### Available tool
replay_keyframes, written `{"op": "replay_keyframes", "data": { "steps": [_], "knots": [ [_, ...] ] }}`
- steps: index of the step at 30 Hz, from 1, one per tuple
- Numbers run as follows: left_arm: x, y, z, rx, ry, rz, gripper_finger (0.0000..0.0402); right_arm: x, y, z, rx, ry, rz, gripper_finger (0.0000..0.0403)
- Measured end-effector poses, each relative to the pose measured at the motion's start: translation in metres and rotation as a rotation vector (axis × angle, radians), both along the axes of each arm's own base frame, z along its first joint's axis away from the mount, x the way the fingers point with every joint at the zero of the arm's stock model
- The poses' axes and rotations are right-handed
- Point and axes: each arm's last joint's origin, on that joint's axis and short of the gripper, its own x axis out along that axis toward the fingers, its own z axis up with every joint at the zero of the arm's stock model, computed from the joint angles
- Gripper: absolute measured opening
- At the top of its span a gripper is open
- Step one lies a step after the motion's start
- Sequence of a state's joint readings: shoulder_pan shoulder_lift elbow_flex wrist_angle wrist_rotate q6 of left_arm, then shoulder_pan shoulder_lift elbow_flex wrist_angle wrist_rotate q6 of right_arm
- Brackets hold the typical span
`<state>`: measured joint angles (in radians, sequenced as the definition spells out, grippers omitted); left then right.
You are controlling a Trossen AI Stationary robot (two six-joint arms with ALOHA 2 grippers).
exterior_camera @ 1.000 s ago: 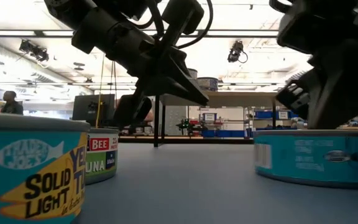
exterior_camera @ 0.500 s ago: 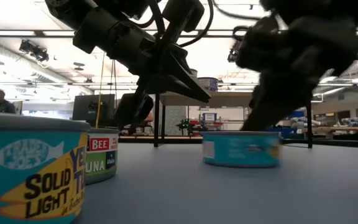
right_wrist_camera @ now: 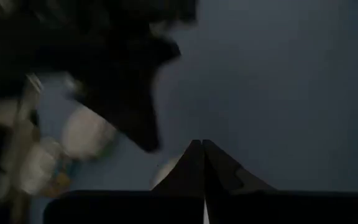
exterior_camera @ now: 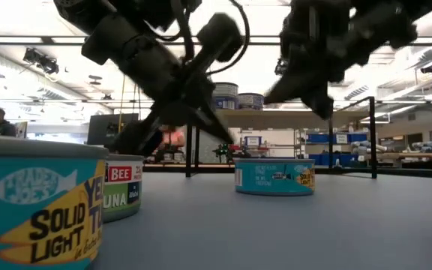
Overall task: Stack canned seafood by type on shelf
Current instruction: Put the yellow blue tuna can on the shelf
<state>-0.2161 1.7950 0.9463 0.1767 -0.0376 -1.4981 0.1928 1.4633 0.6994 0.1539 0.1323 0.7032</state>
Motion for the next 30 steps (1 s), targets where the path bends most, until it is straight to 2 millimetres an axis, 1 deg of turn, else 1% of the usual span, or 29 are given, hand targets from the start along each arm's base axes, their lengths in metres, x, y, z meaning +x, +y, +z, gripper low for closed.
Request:
{"op": "replay_keyframes", "data": {
  "steps": [3,5,9,11,14,18,21,25,27,30],
  "knots": [
    [-0.002,0.001,-0.003,0.015,0.034,0.038,0.0000,-0.005,0.002,0.017,0.024,-0.074,-0.033,0.0000],
    [0.000,0.003,-0.001,0.021,0.004,0.059,0.0000,-0.007,0.005,0.020,0.020,-0.078,-0.042,0.0000],
    [0.004,0.007,0.002,0.022,-0.041,0.093,0.0000,-0.010,0.011,0.020,0.043,-0.073,-0.071,0.0000],
    [0.006,0.008,0.002,0.018,-0.063,0.100,0.0000,-0.012,0.015,0.017,0.049,-0.049,-0.098,0.0000],
    [0.007,0.009,-0.002,0.025,-0.058,0.115,0.0000,-0.016,0.022,0.014,0.057,-0.025,-0.150,0.0000],
    [0.009,0.008,-0.004,0.025,-0.069,0.114,0.0000,-0.023,0.031,0.008,0.141,-0.059,-0.193,0.0000],
    [0.009,0.008,-0.005,0.028,-0.070,0.090,0.0000,-0.040,0.035,-0.004,0.253,-0.158,-0.265,0.0000],
    [0.010,0.006,-0.004,0.033,-0.084,0.077,0.0000,-0.078,0.033,-0.024,0.447,-0.387,-0.398,0.0000],
    [0.010,0.004,-0.004,0.027,-0.087,0.063,0.0000,-0.093,0.030,-0.030,0.505,-0.468,-0.396,0.0001],
    [0.006,0.000,-0.007,0.018,-0.097,0.045,0.0000,-0.104,0.028,-0.037,0.526,-0.482,-0.380,0.0001]
  ]
}}
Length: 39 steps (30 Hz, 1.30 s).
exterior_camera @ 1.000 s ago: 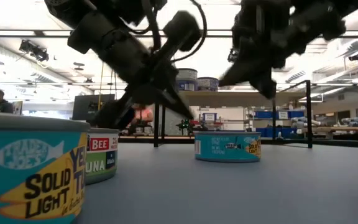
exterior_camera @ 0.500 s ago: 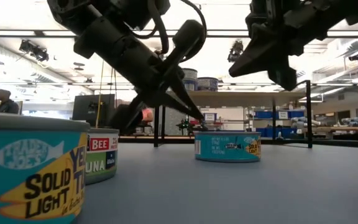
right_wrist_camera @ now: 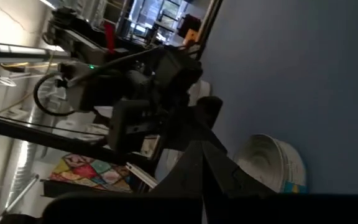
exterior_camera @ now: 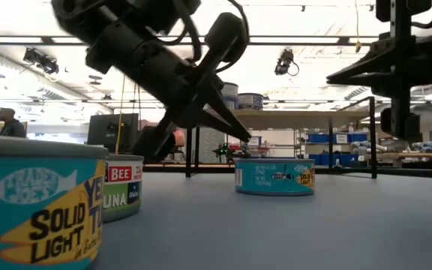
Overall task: Stack canned seafood by type on shelf
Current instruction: Put the yellow blue tuna can on the shelf
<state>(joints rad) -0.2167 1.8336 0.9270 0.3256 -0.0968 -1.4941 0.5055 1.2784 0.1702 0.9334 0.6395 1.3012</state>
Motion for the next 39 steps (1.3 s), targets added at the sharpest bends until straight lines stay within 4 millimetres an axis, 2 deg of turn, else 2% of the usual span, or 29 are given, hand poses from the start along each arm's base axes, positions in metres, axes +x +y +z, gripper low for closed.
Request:
{"op": "replay_keyframes", "data": {
  "steps": [8,11,22,31,39],
  "knots": [
    [-0.019,0.004,-0.018,-0.067,-0.104,0.080,0.0000,0.009,0.002,0.003,-0.035,-0.002,-0.011,0.0001],
    [-0.018,0.004,-0.015,-0.067,-0.139,0.088,0.0000,0.010,0.001,0.003,-0.042,0.003,-0.017,0.0001],
    [-0.019,0.004,-0.023,-0.035,-0.074,0.073,0.0000,0.011,0.000,0.001,-0.044,0.022,-0.016,0.0002],
    [-0.014,0.002,-0.021,-0.019,-0.080,0.042,0.0000,0.011,0.000,0.000,-0.050,0.033,-0.015,0.0002],
    [-0.011,0.000,-0.033,-0.036,-0.067,0.020,0.0000,0.010,0.000,-0.001,-0.052,0.038,-0.015,0.0003]
  ]
}}
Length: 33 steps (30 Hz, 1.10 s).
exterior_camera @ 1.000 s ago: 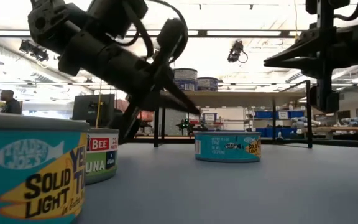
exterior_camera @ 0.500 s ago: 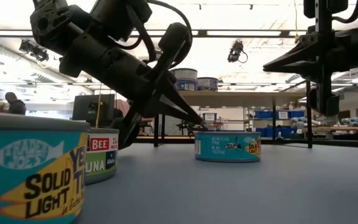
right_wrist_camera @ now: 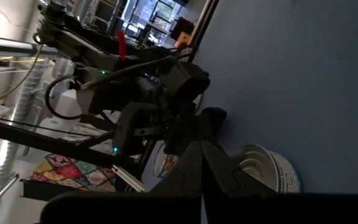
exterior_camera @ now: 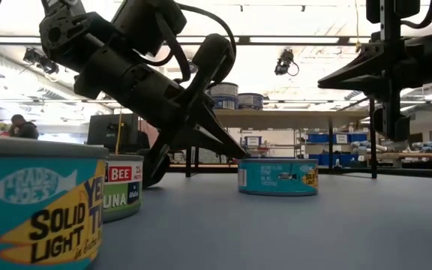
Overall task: Stack canned seafood by type on shelf
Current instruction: Put the yellow blue tuna can on the shelf
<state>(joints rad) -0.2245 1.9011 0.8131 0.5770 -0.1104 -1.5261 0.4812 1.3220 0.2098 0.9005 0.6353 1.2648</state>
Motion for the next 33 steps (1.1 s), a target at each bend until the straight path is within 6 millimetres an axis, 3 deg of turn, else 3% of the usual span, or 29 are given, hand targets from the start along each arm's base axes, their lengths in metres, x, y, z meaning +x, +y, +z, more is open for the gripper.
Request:
{"op": "replay_keyframes", "data": {
  "steps": [6,16,19,27,33],
  "knots": [
    [-0.001,0.000,-0.002,0.005,0.020,0.001,0.0000,0.000,0.001,-0.001,-0.033,0.017,0.024,0.0005],
    [-0.002,0.000,-0.004,0.011,0.043,0.001,0.0000,-0.003,0.006,-0.014,-0.021,0.166,0.264,0.0014],
    [-0.002,0.000,-0.004,0.011,0.044,0.001,0.0000,-0.004,0.009,-0.014,-0.031,0.169,0.346,0.0049],
    [-0.002,0.001,-0.005,0.013,0.049,0.009,0.0000,-0.002,0.004,-0.015,0.037,0.177,0.285,0.0179],
    [-0.003,0.002,-0.006,0.022,0.066,0.019,0.0000,-0.001,-0.002,-0.016,0.075,0.180,0.196,0.0207]
  ]
}}
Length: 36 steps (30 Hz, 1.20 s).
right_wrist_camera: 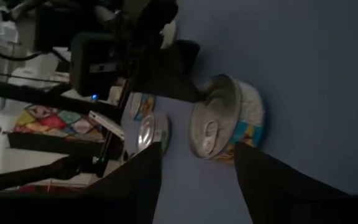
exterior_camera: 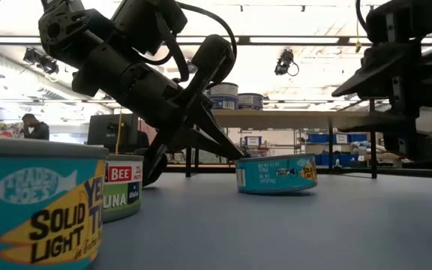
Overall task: Stack canned seafood by type on shelf
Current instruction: Put the yellow blue tuna can on the shelf
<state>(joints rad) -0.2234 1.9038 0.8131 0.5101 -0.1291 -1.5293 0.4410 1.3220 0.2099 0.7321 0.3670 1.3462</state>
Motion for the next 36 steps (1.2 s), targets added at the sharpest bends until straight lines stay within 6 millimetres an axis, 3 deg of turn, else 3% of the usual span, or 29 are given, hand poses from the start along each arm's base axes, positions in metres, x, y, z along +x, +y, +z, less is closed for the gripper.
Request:
{"op": "replay_keyframes", "data": {
  "steps": [6,16,36],
  "knots": [
    [0.000,0.000,0.000,0.005,-0.001,0.005,0.0000,0.002,-0.001,-0.004,0.012,0.067,-0.062,0.0206],
    [0.000,0.000,-0.001,0.008,0.003,0.001,0.0000,0.038,0.012,-0.009,-0.031,0.161,-0.056,0.0228],
    [-0.001,0.000,-0.002,0.023,0.021,-0.022,0.0000,0.048,0.013,-0.028,0.113,0.167,-0.097,0.0255]
  ]
}}
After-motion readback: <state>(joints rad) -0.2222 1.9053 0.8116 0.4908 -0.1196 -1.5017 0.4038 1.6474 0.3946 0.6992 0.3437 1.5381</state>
